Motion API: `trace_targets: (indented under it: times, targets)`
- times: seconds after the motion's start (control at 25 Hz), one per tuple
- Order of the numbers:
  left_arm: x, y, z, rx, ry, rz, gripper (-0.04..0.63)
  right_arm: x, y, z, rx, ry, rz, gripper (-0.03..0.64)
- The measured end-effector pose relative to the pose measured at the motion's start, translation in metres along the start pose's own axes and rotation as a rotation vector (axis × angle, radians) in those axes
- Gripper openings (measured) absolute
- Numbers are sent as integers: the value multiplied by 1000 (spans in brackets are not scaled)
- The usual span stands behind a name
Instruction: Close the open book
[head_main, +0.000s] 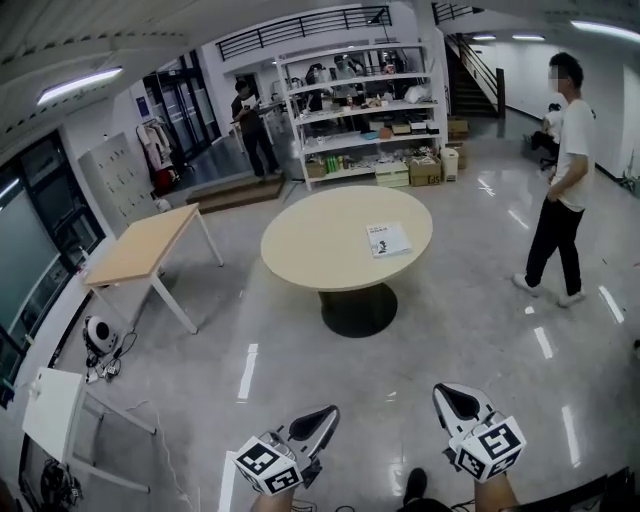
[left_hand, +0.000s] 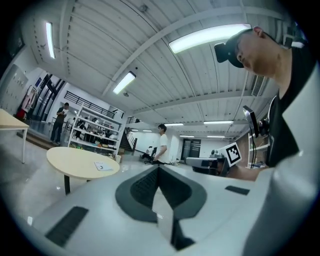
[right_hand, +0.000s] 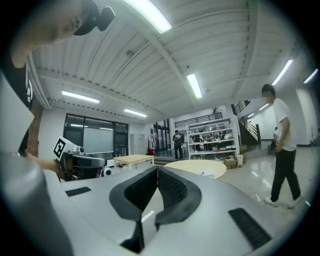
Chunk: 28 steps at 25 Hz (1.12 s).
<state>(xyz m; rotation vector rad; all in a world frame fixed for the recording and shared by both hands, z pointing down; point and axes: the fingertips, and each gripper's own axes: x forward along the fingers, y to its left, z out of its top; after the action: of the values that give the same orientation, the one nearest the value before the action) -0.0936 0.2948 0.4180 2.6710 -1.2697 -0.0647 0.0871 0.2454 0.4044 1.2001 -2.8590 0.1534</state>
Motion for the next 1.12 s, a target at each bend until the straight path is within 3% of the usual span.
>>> trace_targets:
  times: [0.28, 0.52, 0.68, 0.88, 1.0, 1.12]
  targets:
    - [-97, -43, -8, 8, -8, -70, -3, -59, 90, -17, 39, -6, -79, 0]
    - [-148, -75, -7, 9, -31, -103, -3, -100, 151, -12, 5, -14, -76, 0]
    - [-165, -104, -5, 51, -35, -130, -3, -129, 160, 0, -5, -30, -97, 0]
    - [-174, -138, -6, 58, -24, -103, -3, -167, 164, 2, 3, -39, -85, 0]
    - [-162, -162, -8, 41, -34, -78, -3, -190, 149, -4, 11, -30, -74, 0]
    - [-148, -206, -10, 75, -25, -90, -3, -225, 131, -6, 25, -14, -65, 0]
